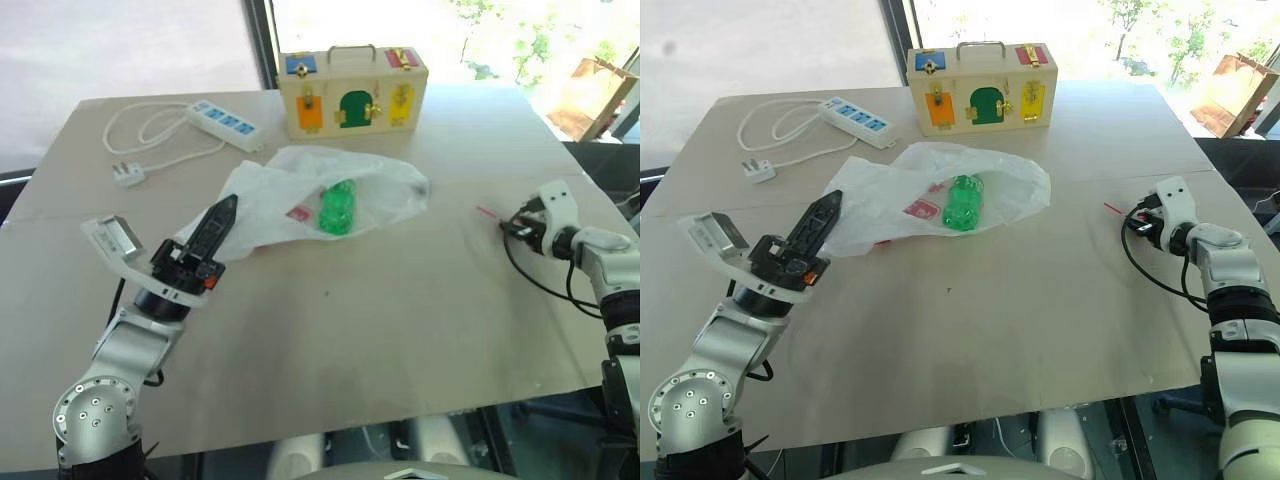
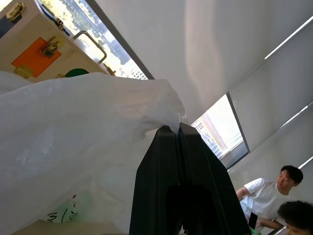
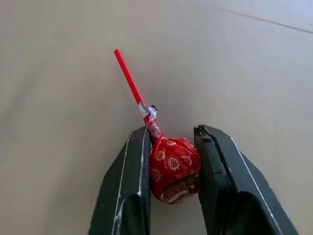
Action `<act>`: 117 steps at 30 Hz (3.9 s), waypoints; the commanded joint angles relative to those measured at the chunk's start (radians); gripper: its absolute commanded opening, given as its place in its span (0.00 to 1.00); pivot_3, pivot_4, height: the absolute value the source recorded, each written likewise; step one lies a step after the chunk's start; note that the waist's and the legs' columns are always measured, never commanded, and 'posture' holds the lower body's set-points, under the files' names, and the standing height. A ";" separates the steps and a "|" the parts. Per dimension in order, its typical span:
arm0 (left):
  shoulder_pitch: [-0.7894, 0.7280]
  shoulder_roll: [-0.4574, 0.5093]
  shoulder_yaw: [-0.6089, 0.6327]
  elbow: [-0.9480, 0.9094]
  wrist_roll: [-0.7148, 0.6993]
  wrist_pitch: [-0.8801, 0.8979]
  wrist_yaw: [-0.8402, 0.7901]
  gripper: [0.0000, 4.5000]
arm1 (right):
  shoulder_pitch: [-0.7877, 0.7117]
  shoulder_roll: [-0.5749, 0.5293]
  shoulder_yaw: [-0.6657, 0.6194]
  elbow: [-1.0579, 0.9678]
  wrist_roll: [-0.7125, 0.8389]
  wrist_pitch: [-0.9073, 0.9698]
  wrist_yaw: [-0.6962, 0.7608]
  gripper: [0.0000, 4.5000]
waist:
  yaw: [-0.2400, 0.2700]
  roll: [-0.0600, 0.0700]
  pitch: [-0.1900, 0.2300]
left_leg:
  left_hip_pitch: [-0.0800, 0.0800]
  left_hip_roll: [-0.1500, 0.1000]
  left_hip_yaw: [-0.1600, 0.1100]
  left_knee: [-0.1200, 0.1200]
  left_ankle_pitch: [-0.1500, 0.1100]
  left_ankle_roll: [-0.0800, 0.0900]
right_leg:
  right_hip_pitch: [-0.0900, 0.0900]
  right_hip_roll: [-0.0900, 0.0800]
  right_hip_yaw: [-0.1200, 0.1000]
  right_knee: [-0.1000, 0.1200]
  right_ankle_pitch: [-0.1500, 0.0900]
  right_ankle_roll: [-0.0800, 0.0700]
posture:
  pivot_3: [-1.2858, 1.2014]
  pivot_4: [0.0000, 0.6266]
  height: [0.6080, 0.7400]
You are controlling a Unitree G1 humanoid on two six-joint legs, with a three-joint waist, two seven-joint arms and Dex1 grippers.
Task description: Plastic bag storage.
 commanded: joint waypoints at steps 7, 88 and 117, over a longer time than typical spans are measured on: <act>-0.029 0.004 0.003 -0.033 -0.021 -0.011 0.010 0.00 | 0.040 -0.010 0.070 -0.741 0.402 0.435 0.317 0.17 | -0.002 0.001 0.001 | 0.000 0.002 -0.003 0.000 -0.002 0.004 | 0.000 0.001 -0.002 0.001 0.000 0.000 | 0.52 0.24 1.00; -0.738 0.279 0.165 0.500 -0.195 0.013 -0.016 0.00 | -0.478 0.365 -0.550 -0.336 0.964 0.582 -0.245 0.02 | 0.000 -0.003 0.006 | -0.003 0.000 -0.003 -0.002 0.001 -0.001 | 0.000 0.002 -0.004 0.002 0.001 -0.001 | 0.52 0.24 1.00; 0.034 0.222 0.201 0.327 0.354 0.114 -0.252 0.98 | 0.123 0.055 -0.426 -0.651 0.974 0.712 0.025 1.00 | -0.003 -0.005 0.009 | -0.002 0.007 0.001 -0.005 -0.001 0.002 | -0.004 0.001 -0.001 -0.002 0.001 -0.001 | 0.52 0.24 1.00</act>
